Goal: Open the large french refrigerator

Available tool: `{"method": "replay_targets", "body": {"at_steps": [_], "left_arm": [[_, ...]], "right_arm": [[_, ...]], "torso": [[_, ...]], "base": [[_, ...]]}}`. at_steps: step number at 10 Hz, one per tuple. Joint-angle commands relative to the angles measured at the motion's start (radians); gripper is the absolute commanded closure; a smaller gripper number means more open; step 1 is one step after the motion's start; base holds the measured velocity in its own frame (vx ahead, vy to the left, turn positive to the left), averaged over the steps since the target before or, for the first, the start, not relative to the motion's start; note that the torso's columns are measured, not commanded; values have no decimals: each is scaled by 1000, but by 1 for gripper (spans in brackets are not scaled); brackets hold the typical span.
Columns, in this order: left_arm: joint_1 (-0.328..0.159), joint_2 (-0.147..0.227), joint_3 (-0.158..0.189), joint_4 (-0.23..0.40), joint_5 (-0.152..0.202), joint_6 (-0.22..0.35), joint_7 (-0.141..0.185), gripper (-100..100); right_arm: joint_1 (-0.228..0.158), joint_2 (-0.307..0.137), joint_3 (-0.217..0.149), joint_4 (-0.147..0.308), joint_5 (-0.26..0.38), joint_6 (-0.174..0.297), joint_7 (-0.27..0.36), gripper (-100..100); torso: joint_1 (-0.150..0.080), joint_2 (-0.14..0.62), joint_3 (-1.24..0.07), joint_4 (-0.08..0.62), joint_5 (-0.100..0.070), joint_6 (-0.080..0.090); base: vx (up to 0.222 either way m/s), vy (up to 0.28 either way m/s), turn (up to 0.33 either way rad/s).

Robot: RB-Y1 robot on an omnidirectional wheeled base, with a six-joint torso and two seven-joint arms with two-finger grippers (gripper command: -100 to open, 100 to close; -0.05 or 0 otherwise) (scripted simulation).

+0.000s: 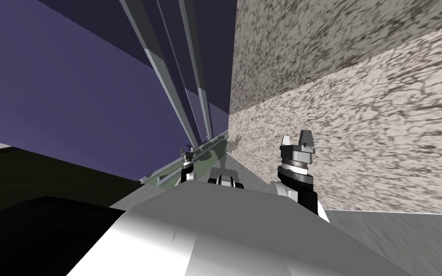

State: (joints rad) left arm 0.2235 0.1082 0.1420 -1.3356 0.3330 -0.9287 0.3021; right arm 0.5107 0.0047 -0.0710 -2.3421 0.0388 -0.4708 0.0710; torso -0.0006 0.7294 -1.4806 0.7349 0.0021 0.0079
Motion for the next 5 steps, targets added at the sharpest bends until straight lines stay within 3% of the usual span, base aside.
{"method": "replay_targets", "body": {"at_steps": [1,2,5], "left_arm": [[-23,-27,2,65,22,-15,16,-100],[-30,-49,5,88,31,-21,21,-100],[-49,-29,16,43,34,38,9,-100]], "right_arm": [[0,0,0,0,0,0,0,0],[0,0,0,0,0,0,0,0],[0,0,0,0,0,0,0,0]], "torso": [[0,-2,-1,0,0,2],[-1,-1,-1,1,-1,-2],[4,13,7,5,-1,-8]], "base": [[89,-68,-32],[90,-81,-14],[26,-16,24]]}}
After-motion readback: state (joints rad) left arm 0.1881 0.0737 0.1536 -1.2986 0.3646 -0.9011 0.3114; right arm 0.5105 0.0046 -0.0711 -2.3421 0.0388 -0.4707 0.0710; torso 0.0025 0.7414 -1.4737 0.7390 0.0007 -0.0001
